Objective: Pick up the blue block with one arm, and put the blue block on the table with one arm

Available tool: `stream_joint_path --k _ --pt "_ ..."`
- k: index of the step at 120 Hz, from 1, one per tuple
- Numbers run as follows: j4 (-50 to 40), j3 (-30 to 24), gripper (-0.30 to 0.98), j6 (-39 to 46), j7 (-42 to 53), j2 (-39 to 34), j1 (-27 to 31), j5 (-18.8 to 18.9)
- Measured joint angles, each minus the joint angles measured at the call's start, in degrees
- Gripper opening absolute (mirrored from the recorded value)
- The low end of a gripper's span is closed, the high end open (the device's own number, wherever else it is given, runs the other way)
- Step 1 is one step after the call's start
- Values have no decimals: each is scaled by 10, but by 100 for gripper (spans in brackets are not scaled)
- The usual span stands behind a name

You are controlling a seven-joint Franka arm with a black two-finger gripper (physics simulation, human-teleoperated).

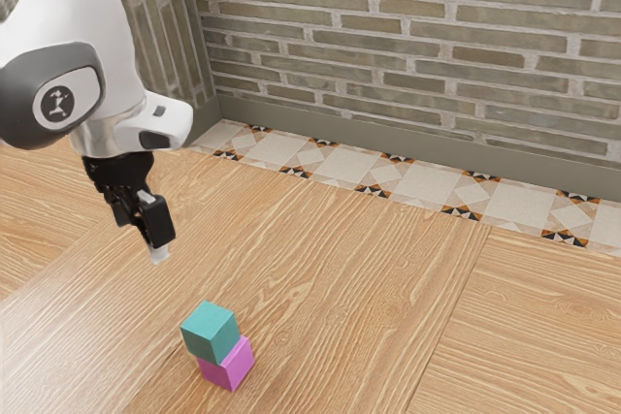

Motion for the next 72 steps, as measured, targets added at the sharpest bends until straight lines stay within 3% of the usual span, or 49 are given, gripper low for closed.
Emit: stream_joint_path --k 17,24,49,72 --pt "-50 -121 69 67 -34 19 108 -60" --pt "-57 -147 69 94 -46 27 134 -78" --pt "-119 -175 69 173 -81 13 138 -132" --pt "-149 -212 69 232 -104 24 147 -159"
